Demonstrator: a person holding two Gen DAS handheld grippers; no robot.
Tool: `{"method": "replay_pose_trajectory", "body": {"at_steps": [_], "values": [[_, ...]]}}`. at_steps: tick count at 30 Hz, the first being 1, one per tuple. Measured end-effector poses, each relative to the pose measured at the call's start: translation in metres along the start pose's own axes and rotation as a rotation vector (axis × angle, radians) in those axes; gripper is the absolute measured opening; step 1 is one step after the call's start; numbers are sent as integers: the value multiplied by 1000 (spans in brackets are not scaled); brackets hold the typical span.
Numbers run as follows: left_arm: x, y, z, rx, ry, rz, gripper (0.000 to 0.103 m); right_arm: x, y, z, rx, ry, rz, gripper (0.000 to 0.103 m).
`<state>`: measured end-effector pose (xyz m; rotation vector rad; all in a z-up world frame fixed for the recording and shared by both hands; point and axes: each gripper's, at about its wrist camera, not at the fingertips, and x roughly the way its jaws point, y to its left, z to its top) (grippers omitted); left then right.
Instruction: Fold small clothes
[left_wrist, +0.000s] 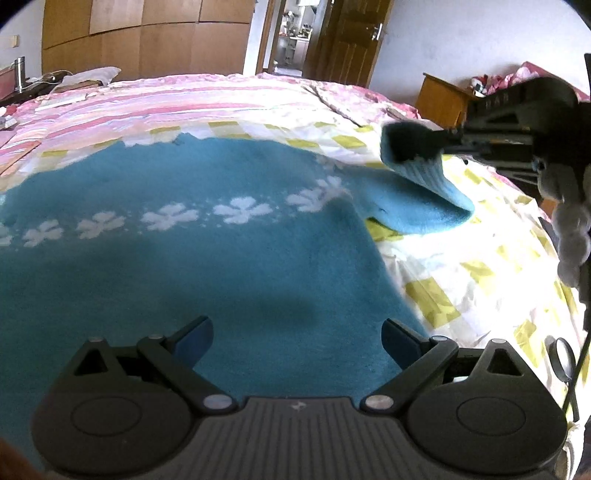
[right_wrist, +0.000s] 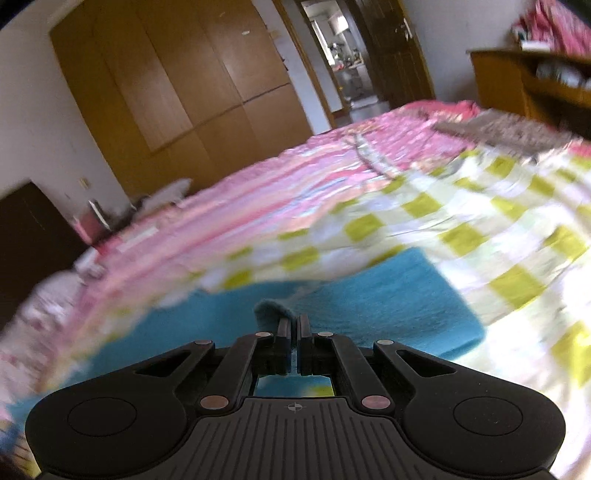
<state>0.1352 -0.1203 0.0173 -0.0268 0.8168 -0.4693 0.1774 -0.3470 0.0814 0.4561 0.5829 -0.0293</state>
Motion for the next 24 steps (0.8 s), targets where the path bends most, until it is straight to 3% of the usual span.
{"method": "replay_pose_trajectory", "body": {"at_steps": [9, 18, 24], "values": [[-21, 30, -7, -38, -34, 27, 102, 23, 45, 2, 88, 61, 134, 1], [-36, 66, -19, -38, -47, 79, 102, 59, 86, -11, 149, 131, 208, 2], [-36, 93, -25, -103, -56, 93, 102, 83, 113, -27, 160, 174, 227, 2]]}}
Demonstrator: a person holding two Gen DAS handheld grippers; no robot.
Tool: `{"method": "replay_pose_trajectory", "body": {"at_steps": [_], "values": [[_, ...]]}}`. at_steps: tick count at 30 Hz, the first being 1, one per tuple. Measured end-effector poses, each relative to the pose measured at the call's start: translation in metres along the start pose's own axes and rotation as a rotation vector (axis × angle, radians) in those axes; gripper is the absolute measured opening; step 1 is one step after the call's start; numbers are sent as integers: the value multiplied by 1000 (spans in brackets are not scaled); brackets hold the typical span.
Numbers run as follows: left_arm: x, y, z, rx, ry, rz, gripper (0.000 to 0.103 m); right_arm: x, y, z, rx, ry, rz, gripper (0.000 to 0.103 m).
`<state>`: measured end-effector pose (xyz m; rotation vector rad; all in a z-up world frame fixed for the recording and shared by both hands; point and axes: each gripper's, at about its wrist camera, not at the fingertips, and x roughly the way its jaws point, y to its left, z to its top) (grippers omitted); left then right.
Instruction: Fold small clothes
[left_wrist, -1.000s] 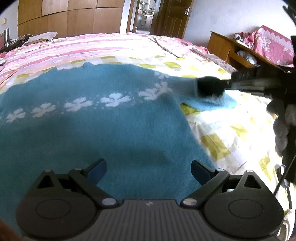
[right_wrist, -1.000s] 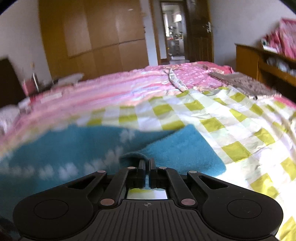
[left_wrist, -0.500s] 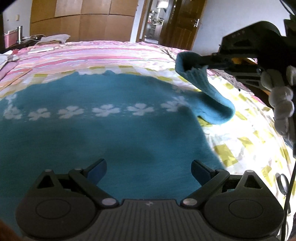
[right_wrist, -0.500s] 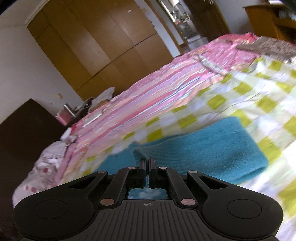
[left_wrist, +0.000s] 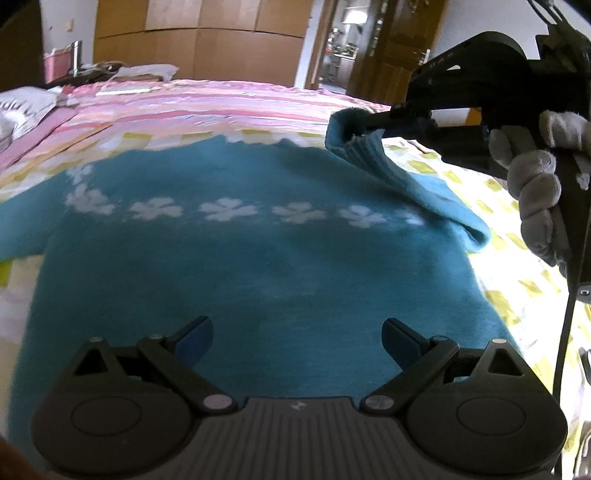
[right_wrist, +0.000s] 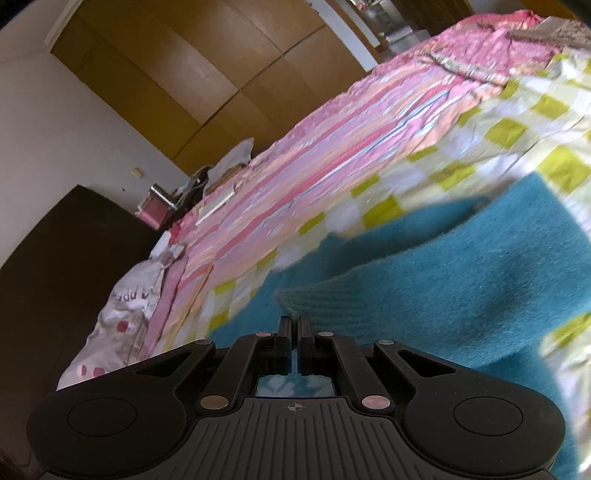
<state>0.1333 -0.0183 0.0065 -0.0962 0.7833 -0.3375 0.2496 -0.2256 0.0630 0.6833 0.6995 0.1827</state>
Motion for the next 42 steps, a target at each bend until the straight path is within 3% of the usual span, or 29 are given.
{"method": "replay_pose_trajectory", "body": {"at_steps": [22, 42], "values": [[0, 63, 7, -99, -50, 76, 102, 86, 68, -35, -2, 112, 110, 2], [-9, 97, 14, -178, -103, 141, 102, 120, 105, -59, -22, 224, 185, 2]]}}
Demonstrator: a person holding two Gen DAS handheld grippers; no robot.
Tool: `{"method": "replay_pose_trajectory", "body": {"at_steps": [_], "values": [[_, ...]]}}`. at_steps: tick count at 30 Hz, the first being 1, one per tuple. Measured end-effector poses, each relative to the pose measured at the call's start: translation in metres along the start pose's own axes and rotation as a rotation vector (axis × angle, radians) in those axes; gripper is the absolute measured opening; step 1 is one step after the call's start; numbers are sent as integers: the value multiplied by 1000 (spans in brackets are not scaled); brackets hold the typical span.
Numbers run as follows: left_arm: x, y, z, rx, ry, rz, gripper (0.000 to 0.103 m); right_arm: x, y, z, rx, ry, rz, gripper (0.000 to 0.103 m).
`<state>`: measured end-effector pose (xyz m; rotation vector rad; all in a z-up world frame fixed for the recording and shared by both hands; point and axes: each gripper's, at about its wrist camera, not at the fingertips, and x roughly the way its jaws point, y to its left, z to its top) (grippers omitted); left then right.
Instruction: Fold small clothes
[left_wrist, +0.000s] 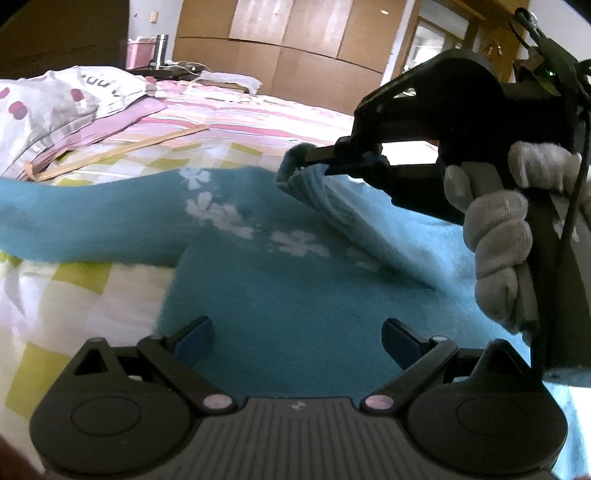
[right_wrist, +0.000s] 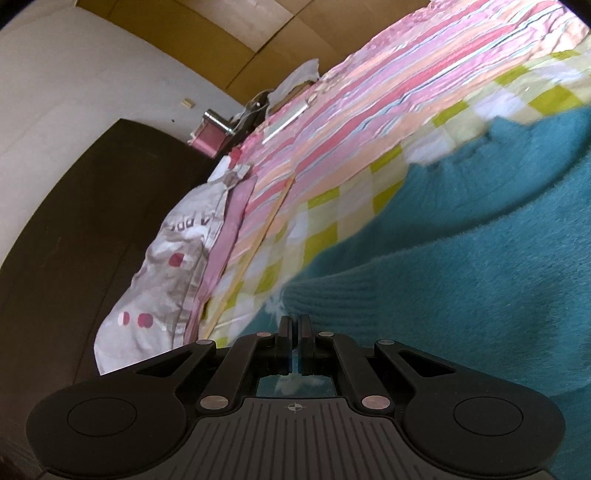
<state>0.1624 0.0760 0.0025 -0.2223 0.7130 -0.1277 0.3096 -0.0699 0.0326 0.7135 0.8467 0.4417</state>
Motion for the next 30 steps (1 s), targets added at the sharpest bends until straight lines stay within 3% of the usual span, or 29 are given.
{"method": "replay_pose_trajectory", "body": {"at_steps": [9, 16, 30], "values": [[3, 7, 0, -13, 6, 21, 102, 18, -1, -5, 2, 43, -1, 2], [7, 3, -2, 41, 11, 60, 102, 28, -15, -9, 36, 80, 13, 2], [9, 11, -2, -2, 10, 78, 102, 35, -15, -9, 70, 65, 54, 3]]}}
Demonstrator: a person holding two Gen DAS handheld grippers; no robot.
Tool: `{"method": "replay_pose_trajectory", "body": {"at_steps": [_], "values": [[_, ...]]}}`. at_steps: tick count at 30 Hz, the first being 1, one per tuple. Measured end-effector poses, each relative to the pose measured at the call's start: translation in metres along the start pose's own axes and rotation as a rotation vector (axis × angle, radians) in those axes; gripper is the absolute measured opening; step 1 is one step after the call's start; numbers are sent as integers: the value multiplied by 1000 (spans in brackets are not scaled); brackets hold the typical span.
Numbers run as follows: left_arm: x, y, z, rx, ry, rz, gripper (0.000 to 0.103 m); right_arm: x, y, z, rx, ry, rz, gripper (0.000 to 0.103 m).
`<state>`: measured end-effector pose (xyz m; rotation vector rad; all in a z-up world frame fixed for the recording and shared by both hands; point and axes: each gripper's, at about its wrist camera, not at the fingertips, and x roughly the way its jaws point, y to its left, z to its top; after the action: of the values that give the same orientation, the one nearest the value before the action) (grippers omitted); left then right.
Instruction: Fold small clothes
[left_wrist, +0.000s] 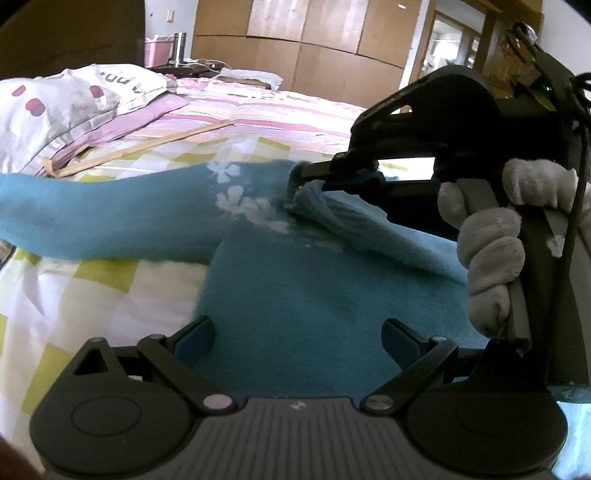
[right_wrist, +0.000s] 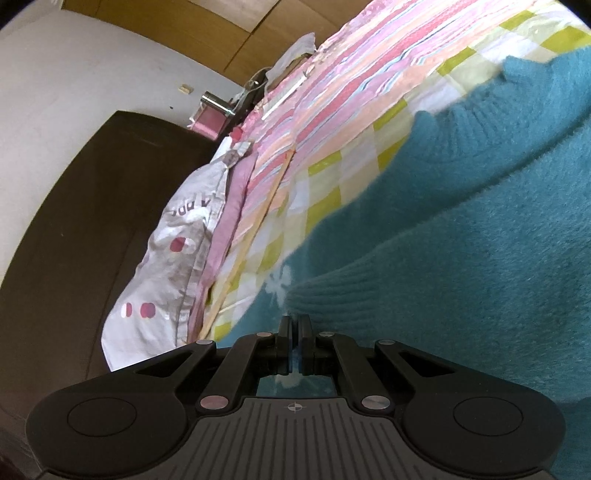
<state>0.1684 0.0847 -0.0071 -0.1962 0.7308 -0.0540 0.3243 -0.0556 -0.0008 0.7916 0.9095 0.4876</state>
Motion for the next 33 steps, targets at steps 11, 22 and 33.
{"method": "replay_pose_trajectory", "body": {"at_steps": [11, 22, 33], "values": [[6, -1, -2, 41, 2, 51, 102, 17, -7, -1, 17, 56, 3, 10], [2, -6, -1, 54, -20, 8, 103, 3, -8, -2, 16, 86, 60, 13], [-2, 3, 1, -12, -34, -11, 103, 3, -9, -10, -187, 74, -120, 11]]}}
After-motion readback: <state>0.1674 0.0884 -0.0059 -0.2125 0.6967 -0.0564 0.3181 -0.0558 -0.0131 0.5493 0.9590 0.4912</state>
